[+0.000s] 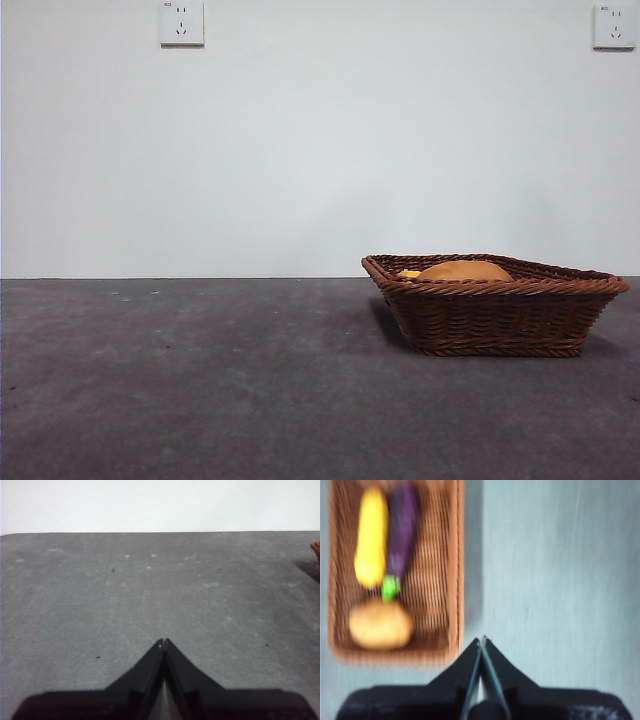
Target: Help me put the vegetables on the table into the basket
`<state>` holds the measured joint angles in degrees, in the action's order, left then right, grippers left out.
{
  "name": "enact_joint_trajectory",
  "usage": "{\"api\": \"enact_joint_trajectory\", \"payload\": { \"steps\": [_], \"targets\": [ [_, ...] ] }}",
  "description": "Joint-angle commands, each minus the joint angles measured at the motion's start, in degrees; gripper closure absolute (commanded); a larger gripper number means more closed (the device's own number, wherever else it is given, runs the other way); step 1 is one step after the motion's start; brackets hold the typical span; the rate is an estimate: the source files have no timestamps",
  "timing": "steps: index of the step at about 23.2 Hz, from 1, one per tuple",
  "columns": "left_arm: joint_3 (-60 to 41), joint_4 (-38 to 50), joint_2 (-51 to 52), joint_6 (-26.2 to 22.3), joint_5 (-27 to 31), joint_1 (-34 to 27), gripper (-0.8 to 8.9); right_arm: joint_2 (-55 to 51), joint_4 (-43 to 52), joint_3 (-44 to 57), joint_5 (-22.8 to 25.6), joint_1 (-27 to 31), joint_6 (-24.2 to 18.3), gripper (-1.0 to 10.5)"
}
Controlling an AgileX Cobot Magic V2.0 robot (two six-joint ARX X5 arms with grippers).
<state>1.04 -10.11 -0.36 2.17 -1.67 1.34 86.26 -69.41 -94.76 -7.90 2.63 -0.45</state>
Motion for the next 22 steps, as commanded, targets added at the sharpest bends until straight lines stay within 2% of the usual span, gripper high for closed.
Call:
{"api": "enact_joint_trajectory", "payload": {
  "steps": [1,9,16,18,19,22],
  "targets": [
    [-0.6,0.0,0.2,-0.3,0.3,-1.2,8.17,0.5,6.2,0.3,0.0,0.0,-0.2,9.6],
    [-0.6,0.6,-0.2,-0.2,0.2,-1.7,8.17,0.5,26.8,0.3,0.0,0.0,-0.2,9.6],
    [-0.6,0.6,-1.1,-0.2,0.2,-1.7,8.17,0.7,29.7,0.3,-0.6,0.0,-0.2,9.5],
    [-0.6,0.6,-1.3,-0.2,0.2,-1.7,8.17,0.5,29.2,0.3,2.1,1.8,-0.2,9.5],
    [-0.6,0.6,-1.5,-0.2,0.2,-1.7,8.17,-0.3,28.5,0.3,5.3,1.9,-0.2,9.5],
    [-0.6,0.6,-1.6,-0.2,0.2,-1.7,8.17,-4.0,27.3,1.1,9.2,1.2,-0.2,9.5]
  ]
}}
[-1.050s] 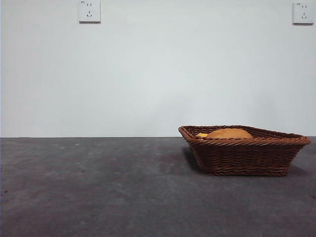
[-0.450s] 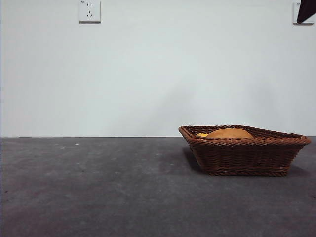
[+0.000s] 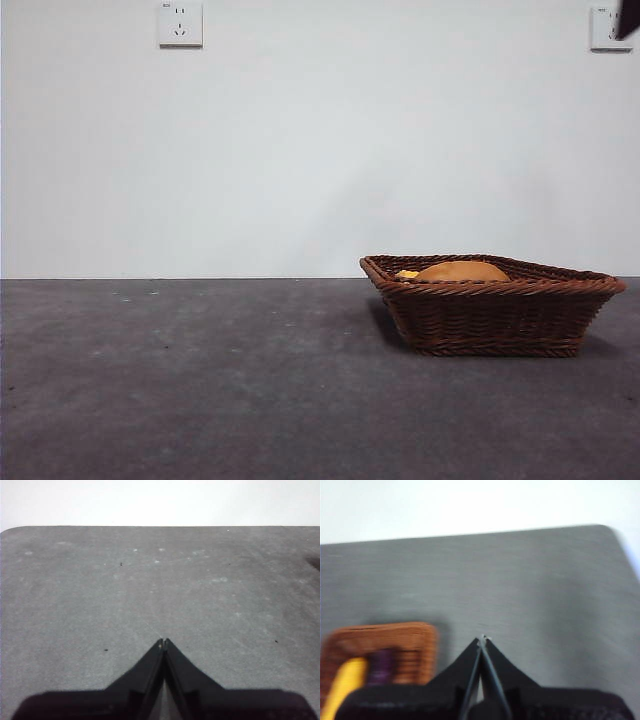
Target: Help me put the vegetables on the table into the basket
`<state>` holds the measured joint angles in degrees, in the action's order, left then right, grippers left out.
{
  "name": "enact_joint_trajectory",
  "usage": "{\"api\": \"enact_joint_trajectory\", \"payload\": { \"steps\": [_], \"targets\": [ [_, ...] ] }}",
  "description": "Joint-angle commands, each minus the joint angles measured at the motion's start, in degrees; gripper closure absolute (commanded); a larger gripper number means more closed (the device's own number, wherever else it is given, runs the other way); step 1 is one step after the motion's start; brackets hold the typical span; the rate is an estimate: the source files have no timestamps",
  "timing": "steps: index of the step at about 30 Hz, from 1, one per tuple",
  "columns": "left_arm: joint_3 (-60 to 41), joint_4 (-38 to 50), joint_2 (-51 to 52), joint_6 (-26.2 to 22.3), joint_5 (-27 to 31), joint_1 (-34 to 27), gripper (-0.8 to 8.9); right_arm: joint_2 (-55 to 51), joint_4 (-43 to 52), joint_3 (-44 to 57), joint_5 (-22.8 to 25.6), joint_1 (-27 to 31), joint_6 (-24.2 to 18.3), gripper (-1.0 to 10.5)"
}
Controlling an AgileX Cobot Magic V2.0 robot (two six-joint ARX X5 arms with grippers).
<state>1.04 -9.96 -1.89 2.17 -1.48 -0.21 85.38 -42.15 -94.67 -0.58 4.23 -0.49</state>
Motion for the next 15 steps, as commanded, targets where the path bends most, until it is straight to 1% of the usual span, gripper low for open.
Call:
{"api": "enact_joint_trajectory", "payload": {
  "steps": [1,4,6,11,15],
  "targets": [
    [-0.6,0.5,-0.1,-0.2,-0.2,-0.1,8.17,-5.3,0.2,2.0,2.5,-0.5,-0.1,9.5],
    [-0.6,0.5,-0.2,-0.2,-0.1,-0.1,8.17,-13.1,3.9,7.6,2.6,-0.9,-0.1,9.5],
    [-0.6,0.5,-0.5,-0.3,-0.1,-0.1,8.17,-19.2,8.1,13.1,2.5,-0.9,-0.1,9.5],
    [-0.6,0.5,-0.9,-0.2,0.0,-0.1,8.17,-35.7,19.8,30.4,2.6,-0.9,-0.1,9.5],
    [-0.6,0.5,-0.9,-0.2,-0.1,-0.1,8.17,-49.0,22.9,44.3,2.6,-0.9,-0.1,9.5]
  ]
}}
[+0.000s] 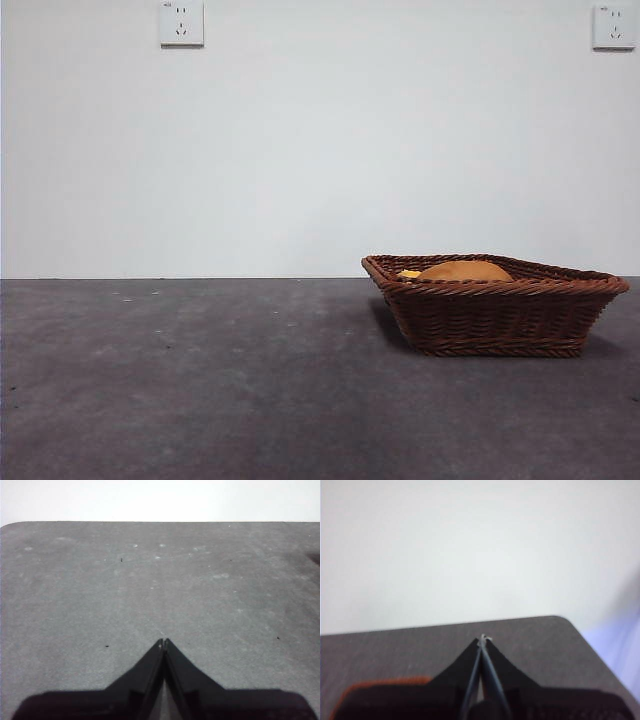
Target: Help me put the vegetables on the table into the basket
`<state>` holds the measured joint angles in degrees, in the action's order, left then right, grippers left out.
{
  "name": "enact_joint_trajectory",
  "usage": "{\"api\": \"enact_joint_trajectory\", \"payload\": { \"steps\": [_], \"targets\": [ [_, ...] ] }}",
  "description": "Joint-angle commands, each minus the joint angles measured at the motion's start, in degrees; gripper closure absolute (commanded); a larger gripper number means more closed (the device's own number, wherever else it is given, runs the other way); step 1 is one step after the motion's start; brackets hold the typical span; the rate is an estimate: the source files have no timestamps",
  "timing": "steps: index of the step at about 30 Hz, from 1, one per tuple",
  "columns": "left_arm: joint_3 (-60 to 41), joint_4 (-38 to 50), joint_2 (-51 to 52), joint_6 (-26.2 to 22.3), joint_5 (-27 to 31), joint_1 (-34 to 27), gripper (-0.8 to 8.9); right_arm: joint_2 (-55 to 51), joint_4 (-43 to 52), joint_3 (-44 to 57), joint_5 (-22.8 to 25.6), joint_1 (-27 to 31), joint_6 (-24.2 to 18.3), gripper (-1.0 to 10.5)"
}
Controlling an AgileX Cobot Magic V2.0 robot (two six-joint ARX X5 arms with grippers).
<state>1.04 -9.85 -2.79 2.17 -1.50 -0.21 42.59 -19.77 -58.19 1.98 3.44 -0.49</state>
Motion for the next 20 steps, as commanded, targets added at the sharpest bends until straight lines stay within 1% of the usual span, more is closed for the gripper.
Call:
{"api": "enact_joint_trajectory", "payload": {
  "steps": [1,4,5,7,9,11,13,15,20],
  "targets": [
    [-0.6,0.3,0.0,-0.2,0.0,-0.1,8.17,-9.7,0.6,11.6,0.0,-0.1,-0.2,9.5],
    [-0.6,0.3,-0.1,-0.2,0.0,-0.1,8.17,-19.8,3.4,22.6,1.4,0.0,-0.8,9.5],
    [-0.6,0.3,-0.2,-0.3,0.0,-0.1,8.17,-23.3,4.8,26.5,2.1,0.1,-0.6,9.5],
    [-0.6,0.3,-0.3,-0.2,0.0,-0.1,8.17,-29.6,8.5,33.7,2.1,0.1,0.2,9.5],
    [-0.6,0.3,-0.4,-0.2,0.0,-0.1,8.17,-34.8,13.5,40.6,0.2,0.0,0.9,9.5],
    [-0.6,0.3,-0.4,-0.2,0.0,-0.1,8.17,-39.3,18.4,46.6,-2.9,0.0,3.1,9.5],
    [-0.6,0.3,-0.4,-0.2,-0.1,-0.1,8.17,-42.3,21.6,50.8,-4.6,0.0,3.8,9.5],
    [-0.6,0.3,-0.4,-0.2,0.0,-0.1,8.17,-42.1,24.5,53.5,-5.3,0.0,4.0,9.5],
    [-0.6,0.3,-0.7,-0.3,0.0,-0.1,8.17,-42.1,25.0,57.0,-5.1,-0.1,3.9,9.5]
  ]
}}
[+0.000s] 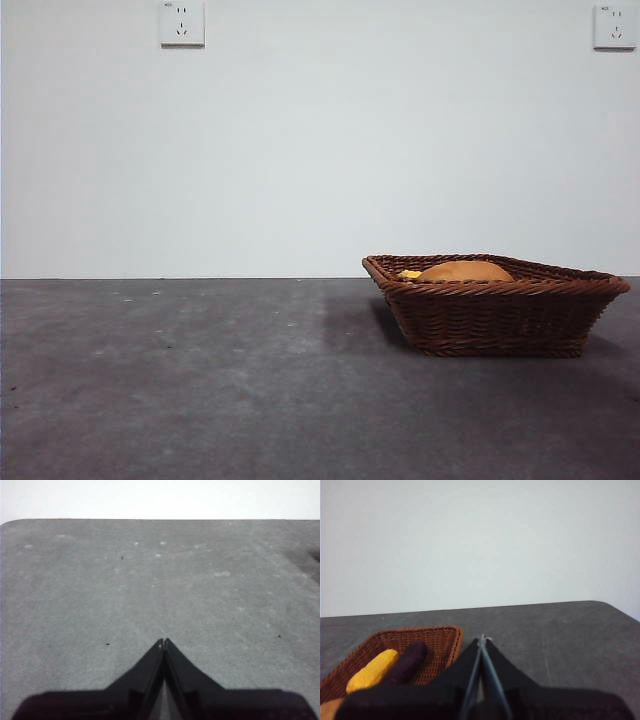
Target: Help me put the vegetables on the table into the basket
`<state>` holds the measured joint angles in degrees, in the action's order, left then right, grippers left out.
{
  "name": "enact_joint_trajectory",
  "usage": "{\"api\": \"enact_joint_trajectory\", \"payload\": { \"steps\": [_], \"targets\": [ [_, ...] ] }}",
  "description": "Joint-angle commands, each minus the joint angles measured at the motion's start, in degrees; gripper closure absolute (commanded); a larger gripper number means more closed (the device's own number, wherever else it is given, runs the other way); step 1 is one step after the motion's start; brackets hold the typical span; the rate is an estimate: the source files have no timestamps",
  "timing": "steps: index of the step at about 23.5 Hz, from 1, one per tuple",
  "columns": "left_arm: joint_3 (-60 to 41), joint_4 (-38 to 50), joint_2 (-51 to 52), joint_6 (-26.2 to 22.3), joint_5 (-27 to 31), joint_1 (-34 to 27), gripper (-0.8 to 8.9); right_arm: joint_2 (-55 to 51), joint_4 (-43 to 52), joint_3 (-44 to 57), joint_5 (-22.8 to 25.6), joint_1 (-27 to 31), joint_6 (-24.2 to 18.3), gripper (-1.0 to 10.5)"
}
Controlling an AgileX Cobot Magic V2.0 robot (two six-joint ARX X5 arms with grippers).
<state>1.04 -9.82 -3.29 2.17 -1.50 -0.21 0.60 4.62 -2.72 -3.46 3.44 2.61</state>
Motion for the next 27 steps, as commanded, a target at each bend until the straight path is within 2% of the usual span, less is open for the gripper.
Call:
{"api": "enact_joint_trajectory", "payload": {
  "steps": [1,6,10,18,27],
  "targets": [
    [-0.6,0.3,-0.3,-0.2,0.0,-0.1,8.17,-0.2,-0.5,1.9,0.9,-0.1,0.8,9.5],
    [-0.6,0.3,-0.3,-0.2,-0.1,-0.1,8.17,-0.2,-7.0,1.9,6.2,-0.1,-3.1,9.5],
    [-0.6,0.3,-0.3,-0.3,0.0,-0.1,8.17,-0.2,-12.6,1.9,9.9,-0.1,-3.0,9.5],
    [-0.6,0.3,-0.4,-0.3,0.0,-0.1,8.17,-0.2,-15.0,1.9,7.8,-0.3,-2.4,9.5],
    [-0.6,0.3,-0.5,-0.3,0.0,-0.1,8.17,-0.2,-15.0,1.9,8.0,-0.5,-2.8,9.5]
  ]
}}
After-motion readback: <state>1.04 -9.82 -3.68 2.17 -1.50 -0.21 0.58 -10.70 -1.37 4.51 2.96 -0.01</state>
